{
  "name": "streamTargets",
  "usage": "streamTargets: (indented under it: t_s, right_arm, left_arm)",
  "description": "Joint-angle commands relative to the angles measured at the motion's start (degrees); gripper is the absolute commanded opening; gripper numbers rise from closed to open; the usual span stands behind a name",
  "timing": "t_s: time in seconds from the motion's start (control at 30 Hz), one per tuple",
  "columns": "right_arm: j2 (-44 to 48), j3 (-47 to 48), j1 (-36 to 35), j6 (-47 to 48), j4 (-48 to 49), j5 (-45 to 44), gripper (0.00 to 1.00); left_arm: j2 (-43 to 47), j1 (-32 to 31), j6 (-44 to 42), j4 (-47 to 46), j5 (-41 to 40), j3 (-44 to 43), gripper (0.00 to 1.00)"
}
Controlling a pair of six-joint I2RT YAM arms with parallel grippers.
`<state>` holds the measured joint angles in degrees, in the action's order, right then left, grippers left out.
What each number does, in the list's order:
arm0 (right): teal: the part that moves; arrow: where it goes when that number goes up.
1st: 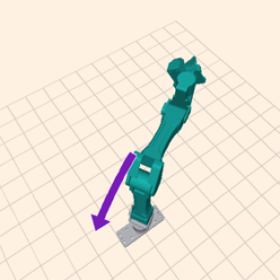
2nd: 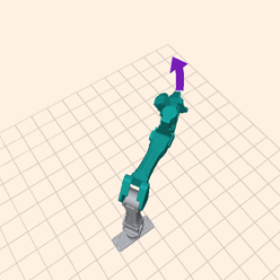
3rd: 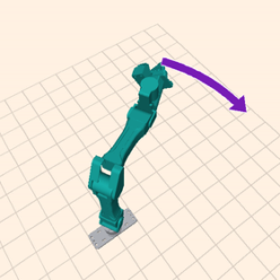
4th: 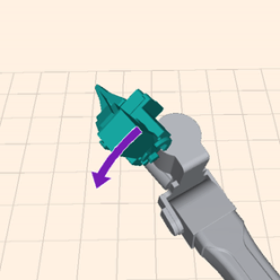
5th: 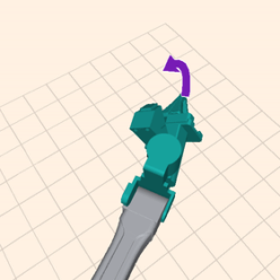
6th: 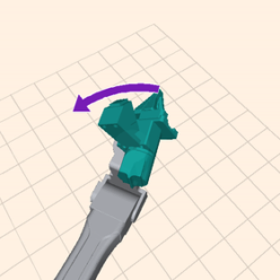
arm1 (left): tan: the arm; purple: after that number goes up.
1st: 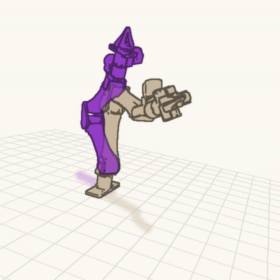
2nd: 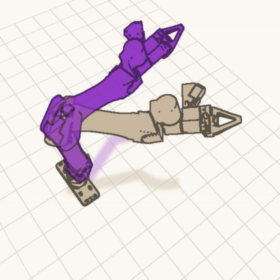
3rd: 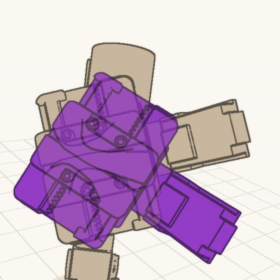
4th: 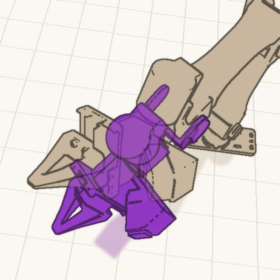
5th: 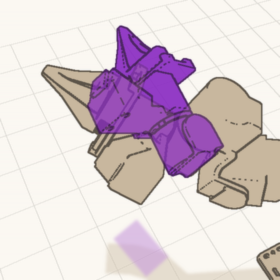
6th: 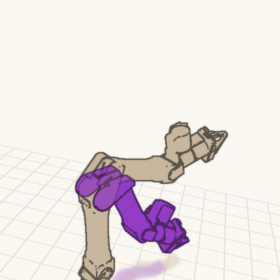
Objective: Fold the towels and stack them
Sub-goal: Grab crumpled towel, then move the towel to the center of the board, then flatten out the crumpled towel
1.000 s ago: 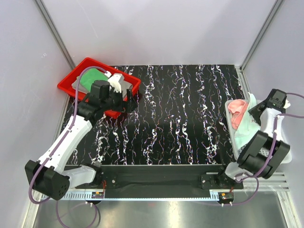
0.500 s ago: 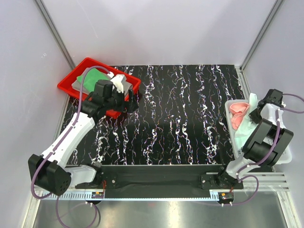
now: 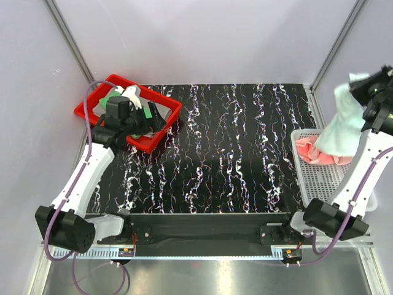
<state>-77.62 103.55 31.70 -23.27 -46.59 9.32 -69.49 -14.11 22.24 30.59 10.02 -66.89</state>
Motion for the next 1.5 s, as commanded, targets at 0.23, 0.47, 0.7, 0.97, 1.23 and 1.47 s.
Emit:
streamTargets:
  t_s: [0.23, 0.47, 0.7, 0.97, 1.23, 1.47]
  right_arm:
    - [-4.7, 12.7, -27.5, -6.1, 0.1, 30.2, 0.0]
    - [5.1, -20.7, -37.1, -10.6, 10.6, 29.8, 0.02]
    - [2.9, -46.9, -44.1, -10.8, 19.8, 25.2, 0.27]
    - [-4.8, -38.3, -44.1, -2.9, 9.2, 0.9, 0.52]
    - [-6.5, -43.1, -44.1, -2.0, 16.9, 3.0, 0.55]
    - [-31.1, -24.3, -44.1, 4.4, 23.2, 14.1, 0.52]
  left_arm:
    - [2.9, 0.7, -3.4, 6.1, 0.8, -9.9, 0.94]
    - [5.3, 0.3, -5.9, 8.1, 2.4, -8.2, 0.88]
    - [4.3, -7.7, -5.7, 3.8, 2.5, 0.3, 0.84]
    - [-6.7, -13.8, -3.2, -1.9, 4.8, -1.0, 0.76]
    - [-18.0, -15.8, -1.0, -5.2, -1.4, -3.1, 0.74]
    - [-33.7, -14.8, -0.7, -3.2, -7.4, -15.2, 0.66]
